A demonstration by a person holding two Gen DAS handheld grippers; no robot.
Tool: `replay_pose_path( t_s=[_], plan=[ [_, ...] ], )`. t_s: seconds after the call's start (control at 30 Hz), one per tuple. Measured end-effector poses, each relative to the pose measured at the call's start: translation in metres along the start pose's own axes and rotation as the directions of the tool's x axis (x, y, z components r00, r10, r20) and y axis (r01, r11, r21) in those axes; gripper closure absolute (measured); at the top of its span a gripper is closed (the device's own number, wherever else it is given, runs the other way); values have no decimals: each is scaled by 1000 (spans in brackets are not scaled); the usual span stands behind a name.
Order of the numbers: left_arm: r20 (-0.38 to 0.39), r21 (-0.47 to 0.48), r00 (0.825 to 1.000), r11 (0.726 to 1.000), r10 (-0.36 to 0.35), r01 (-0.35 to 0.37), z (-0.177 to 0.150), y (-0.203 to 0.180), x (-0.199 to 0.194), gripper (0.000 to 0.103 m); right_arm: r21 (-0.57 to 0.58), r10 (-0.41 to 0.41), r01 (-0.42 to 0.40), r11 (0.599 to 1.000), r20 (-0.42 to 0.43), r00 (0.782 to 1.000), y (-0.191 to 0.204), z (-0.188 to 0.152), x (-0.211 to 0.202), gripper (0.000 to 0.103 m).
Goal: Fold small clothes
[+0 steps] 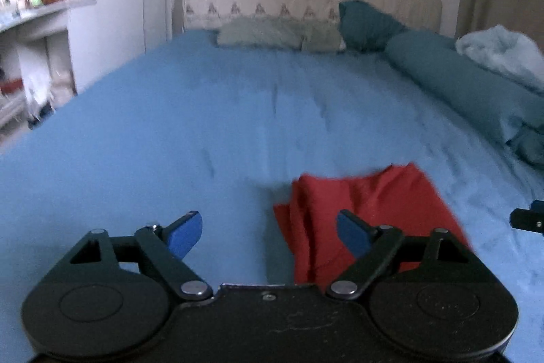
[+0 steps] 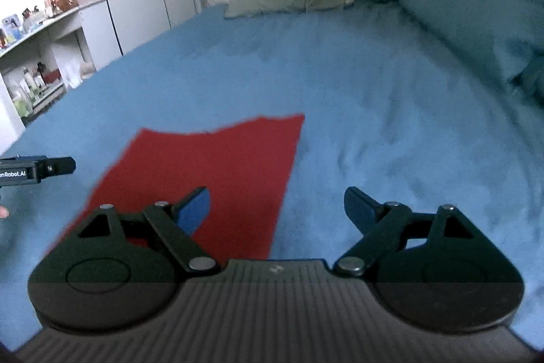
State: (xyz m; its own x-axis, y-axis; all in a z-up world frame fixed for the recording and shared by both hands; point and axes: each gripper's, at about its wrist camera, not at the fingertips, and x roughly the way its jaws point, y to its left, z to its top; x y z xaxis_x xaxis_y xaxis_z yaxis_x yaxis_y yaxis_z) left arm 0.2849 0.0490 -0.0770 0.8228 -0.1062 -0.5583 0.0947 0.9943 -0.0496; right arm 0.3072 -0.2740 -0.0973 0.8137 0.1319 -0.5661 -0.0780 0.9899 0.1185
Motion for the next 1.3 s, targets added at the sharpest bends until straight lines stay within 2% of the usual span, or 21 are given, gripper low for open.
replay_pose_path(
  t_s=[0.07,0.1,0.17,0.27,0.47,0.63,0.8,1.3],
  plan=[
    [13,16,1000,1000,9,-9,7,-6,-37,7,0,-16,16,1000,23,1000,9,8,-39,0],
    [12,23,1000,1000,15,-15,10,-9,-58,1,0,-26,26,1000,40,999,13,11,-61,0],
    [13,40,1000,999,27,-28,12,-14,-96,0,3,-59,59,998,69,996,22,13,-103,0],
    [17,51,999,998,48,-48,8,-22,-145,0,-9,-122,123,992,59,991,35,13,-155,0],
    [42,82,993,990,109,-112,-22,-38,-207,0,-85,-204,207,975,48,978,68,-15,-226,0],
    [49,65,993,992,104,-107,-46,-41,-239,0,-96,-247,246,965,-1,969,80,-46,-247,0],
    [35,66,995,994,89,-91,-64,-39,-247,0,-67,-256,254,965,-24,966,88,-68,-260,0],
    [54,71,995,994,83,-87,-73,-43,-261,0,-42,-270,268,962,-28,963,91,-73,-274,0]
  ],
)
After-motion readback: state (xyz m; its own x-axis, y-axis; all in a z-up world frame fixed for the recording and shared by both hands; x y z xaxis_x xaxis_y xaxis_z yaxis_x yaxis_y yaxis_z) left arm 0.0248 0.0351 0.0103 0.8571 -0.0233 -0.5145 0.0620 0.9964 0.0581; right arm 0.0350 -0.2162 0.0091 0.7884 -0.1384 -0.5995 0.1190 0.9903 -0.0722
